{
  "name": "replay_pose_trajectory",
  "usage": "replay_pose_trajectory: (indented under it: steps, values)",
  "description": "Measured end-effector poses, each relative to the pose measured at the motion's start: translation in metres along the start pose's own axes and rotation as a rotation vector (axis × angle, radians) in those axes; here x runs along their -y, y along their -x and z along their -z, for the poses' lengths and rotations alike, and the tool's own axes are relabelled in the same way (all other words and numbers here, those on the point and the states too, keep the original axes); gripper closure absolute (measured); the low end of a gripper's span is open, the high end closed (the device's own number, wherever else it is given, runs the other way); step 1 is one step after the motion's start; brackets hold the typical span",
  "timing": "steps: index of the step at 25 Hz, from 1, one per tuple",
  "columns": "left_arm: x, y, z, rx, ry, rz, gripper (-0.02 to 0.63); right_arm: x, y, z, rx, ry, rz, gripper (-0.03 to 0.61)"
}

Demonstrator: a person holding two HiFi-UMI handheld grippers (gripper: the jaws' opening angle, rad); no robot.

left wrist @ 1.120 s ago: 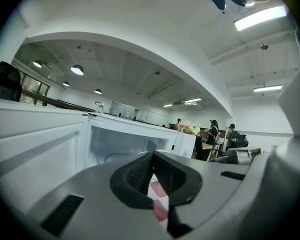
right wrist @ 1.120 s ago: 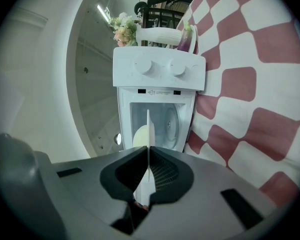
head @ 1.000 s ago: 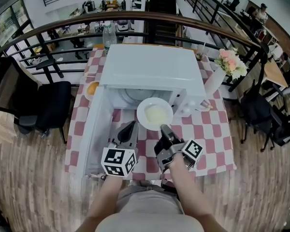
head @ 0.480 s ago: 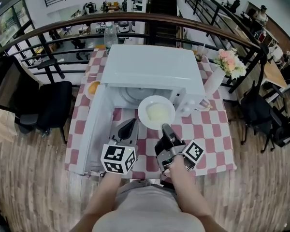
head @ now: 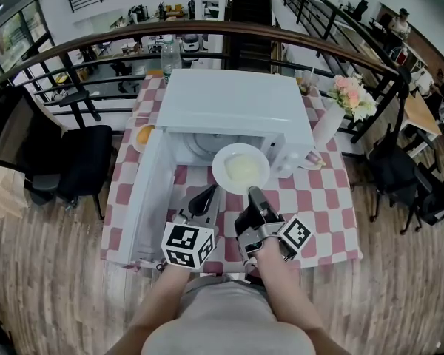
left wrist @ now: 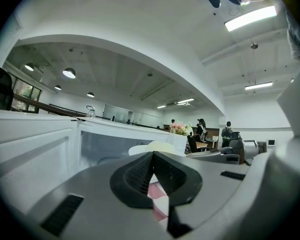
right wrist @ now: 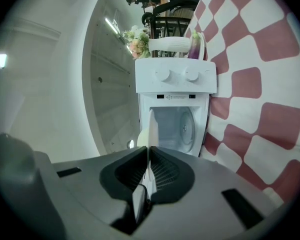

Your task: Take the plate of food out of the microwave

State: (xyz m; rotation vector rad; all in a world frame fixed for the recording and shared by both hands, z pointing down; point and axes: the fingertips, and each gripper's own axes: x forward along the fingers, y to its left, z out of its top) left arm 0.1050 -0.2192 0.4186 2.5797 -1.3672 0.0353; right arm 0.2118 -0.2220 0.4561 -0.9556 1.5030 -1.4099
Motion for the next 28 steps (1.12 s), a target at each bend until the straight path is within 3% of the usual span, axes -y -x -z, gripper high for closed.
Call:
replay_pose_trajectory:
  steps: [28]
  values:
    - [0.005,0.006,-0.007,0.034,-0.009,-0.008,0.612,-0.012,-0.002,0.003,0.010,0.038,-0.043,0.549]
